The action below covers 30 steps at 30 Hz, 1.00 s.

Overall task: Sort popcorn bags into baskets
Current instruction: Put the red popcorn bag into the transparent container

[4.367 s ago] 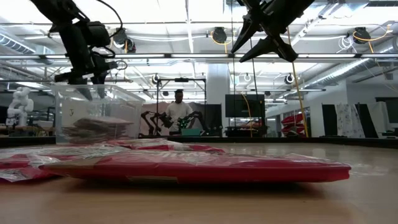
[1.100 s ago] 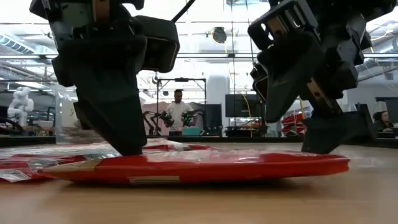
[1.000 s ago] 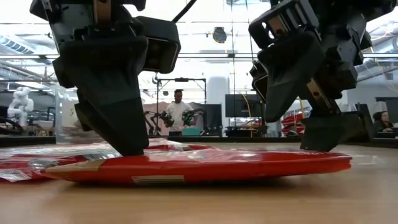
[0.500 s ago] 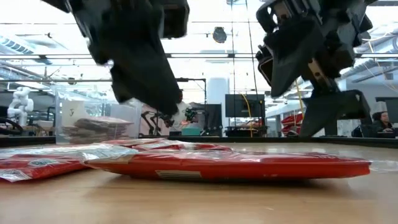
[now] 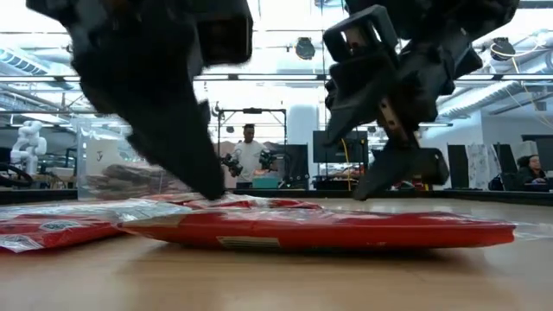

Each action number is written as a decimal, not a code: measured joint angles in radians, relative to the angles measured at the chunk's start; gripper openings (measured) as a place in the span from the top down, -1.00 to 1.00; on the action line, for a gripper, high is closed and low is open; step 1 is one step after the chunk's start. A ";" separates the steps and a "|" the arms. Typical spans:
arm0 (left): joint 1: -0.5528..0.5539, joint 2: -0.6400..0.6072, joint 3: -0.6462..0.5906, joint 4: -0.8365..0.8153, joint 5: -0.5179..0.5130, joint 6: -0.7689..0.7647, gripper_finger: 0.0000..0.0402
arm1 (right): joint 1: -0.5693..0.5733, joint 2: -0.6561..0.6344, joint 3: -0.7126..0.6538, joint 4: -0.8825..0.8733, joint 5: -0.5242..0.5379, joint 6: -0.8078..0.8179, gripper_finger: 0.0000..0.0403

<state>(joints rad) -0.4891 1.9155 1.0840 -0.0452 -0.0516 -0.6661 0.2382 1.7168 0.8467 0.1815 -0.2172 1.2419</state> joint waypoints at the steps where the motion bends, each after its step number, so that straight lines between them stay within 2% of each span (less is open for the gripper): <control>1: 0.004 0.019 0.000 0.021 -0.001 -0.001 0.37 | 0.000 0.012 0.000 0.007 -0.022 -0.003 -0.40; 9: 0.038 0.069 0.004 0.074 0.000 0.024 0.37 | 0.041 0.091 0.001 0.102 -0.129 -0.010 -0.39; 14: 0.055 0.071 0.003 0.087 0.000 0.084 0.37 | 0.074 0.099 -0.001 0.160 -0.166 0.003 -0.24; 18: 0.064 0.071 0.002 0.089 0.001 0.093 0.37 | 0.086 0.099 -0.001 0.176 -0.167 0.014 -0.03; 23: 0.077 0.073 0.000 0.122 -0.006 0.095 0.37 | 0.094 0.099 -0.002 0.174 -0.152 0.011 0.33; 30: 0.087 0.072 -0.001 0.145 -0.009 0.076 0.37 | 0.091 0.098 -0.002 0.143 -0.040 0.001 0.90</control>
<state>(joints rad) -0.4023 1.9880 1.0828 0.0997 -0.0610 -0.5902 0.3294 1.8152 0.8448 0.3249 -0.2572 1.2430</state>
